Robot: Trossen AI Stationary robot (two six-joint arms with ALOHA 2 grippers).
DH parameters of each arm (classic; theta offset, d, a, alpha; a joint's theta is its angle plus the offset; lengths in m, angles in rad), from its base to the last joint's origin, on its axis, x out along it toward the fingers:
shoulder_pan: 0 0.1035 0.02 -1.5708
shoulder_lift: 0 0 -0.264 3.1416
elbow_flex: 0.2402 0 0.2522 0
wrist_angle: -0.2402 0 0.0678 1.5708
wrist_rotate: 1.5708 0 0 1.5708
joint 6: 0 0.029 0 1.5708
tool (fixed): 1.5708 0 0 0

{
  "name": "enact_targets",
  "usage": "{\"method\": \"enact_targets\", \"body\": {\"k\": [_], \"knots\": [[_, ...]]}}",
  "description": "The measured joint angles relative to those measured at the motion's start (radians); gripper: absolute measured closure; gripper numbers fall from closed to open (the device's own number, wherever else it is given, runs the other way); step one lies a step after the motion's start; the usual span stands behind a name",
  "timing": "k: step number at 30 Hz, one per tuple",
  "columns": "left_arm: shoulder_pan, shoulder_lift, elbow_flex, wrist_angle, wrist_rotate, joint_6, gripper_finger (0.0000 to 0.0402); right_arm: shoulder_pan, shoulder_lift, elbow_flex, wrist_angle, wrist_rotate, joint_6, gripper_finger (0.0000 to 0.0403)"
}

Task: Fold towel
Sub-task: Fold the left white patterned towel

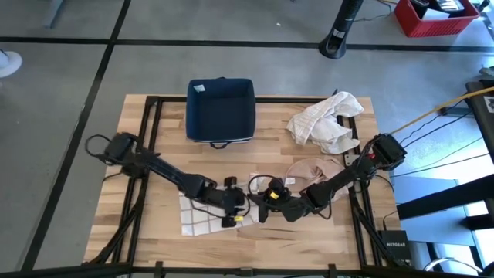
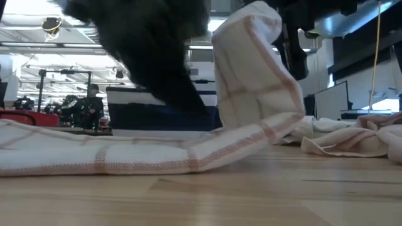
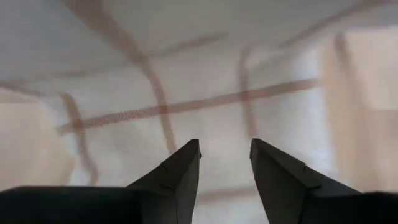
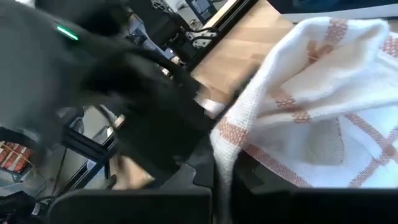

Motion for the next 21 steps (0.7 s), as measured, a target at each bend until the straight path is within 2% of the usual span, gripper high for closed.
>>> {"method": "enact_targets", "body": {"k": [5, 9, 14, 18, 21], "knots": [[-0.073, -0.153, -0.001, -0.29, -0.006, -0.133, 0.0265, 0.0, 0.0, 0.0, -0.027, 0.0, -0.003, 0.039], [-0.156, -0.196, -0.062, -0.401, -0.013, -0.288, 0.0265, 0.0, 0.0, 0.0, -0.027, -0.001, -0.003, 0.039], [-0.242, -0.166, -0.206, -0.31, -0.018, -0.472, 0.0265, -0.012, 0.001, 0.0, -0.024, -0.019, 0.0, 0.039], [-0.269, -0.152, -0.296, -0.153, -0.108, -0.567, 0.0265, -0.034, 0.054, 0.022, 0.035, -0.062, 0.006, 0.0391], [-0.264, -0.149, -0.333, -0.059, -0.16, -0.565, 0.0265, -0.06, 0.129, 0.083, 0.056, -0.142, 0.006, 0.0389]]}}
